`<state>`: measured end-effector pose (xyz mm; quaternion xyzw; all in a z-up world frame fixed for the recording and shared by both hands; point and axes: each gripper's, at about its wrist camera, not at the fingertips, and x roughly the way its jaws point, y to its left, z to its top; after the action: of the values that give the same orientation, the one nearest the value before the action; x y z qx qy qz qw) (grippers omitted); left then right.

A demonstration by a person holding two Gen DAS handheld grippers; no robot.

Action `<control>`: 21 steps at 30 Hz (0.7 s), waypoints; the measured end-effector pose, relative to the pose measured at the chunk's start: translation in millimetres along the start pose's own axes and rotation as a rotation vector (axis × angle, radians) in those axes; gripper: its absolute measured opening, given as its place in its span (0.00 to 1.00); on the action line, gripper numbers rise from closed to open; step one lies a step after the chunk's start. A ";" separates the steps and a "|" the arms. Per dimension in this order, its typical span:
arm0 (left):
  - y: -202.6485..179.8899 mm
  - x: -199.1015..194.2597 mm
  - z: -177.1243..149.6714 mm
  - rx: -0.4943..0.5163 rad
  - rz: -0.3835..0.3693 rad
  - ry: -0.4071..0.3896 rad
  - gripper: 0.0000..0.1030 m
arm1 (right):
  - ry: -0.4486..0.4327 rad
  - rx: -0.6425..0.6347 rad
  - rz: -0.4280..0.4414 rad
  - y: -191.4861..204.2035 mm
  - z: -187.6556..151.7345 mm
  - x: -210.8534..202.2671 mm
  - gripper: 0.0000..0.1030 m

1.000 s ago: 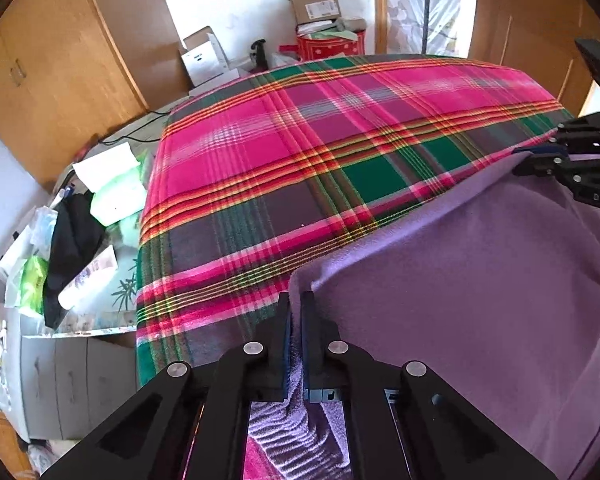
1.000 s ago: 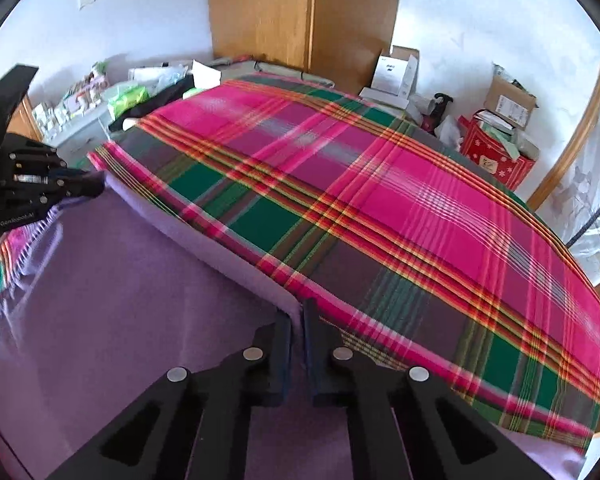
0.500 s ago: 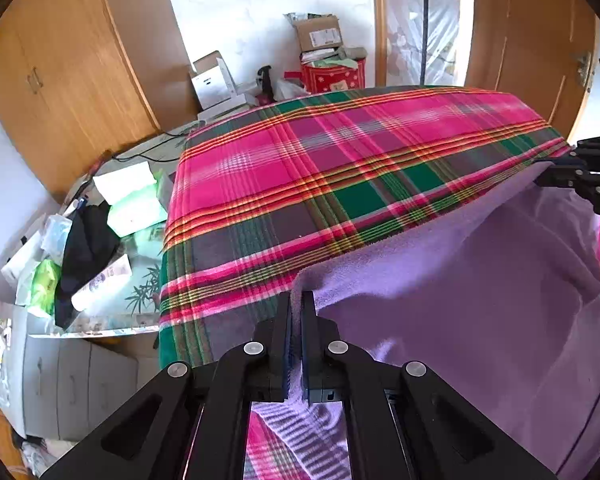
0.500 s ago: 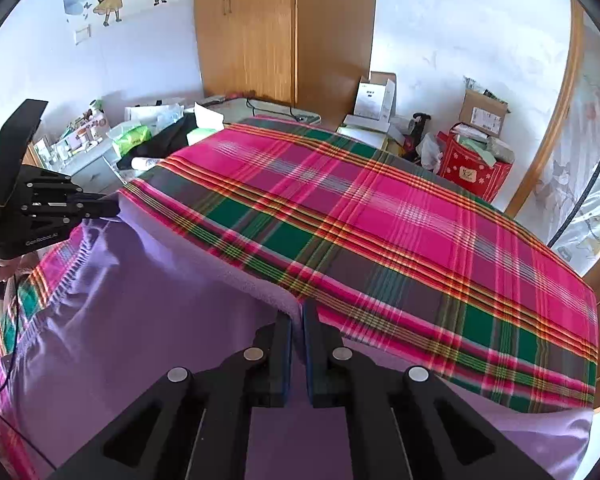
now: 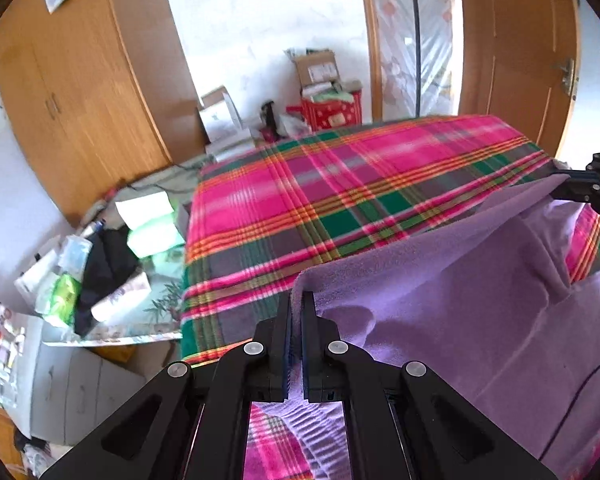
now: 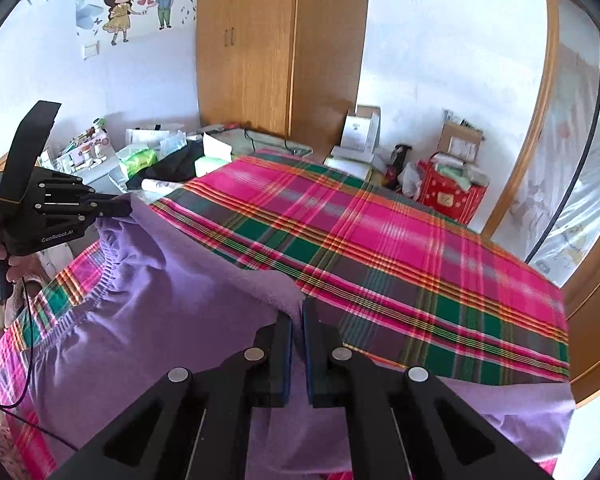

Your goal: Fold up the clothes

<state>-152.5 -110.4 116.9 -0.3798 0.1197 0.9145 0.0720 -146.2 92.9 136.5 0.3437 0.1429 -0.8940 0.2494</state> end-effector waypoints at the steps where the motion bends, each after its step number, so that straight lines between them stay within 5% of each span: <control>1: -1.3 -5.9 -1.5 0.004 0.002 -0.010 0.03 | -0.007 -0.005 -0.006 3.6 -0.9 -5.9 0.04; 21: -17.3 -82.1 -43.6 0.033 0.011 -0.087 0.03 | -0.049 -0.038 -0.045 60.7 -42.2 -92.7 0.04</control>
<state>-61.5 -109.1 142.8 -0.3380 0.1336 0.9283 0.0782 -31.1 92.5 164.5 0.3135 0.1615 -0.9047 0.2391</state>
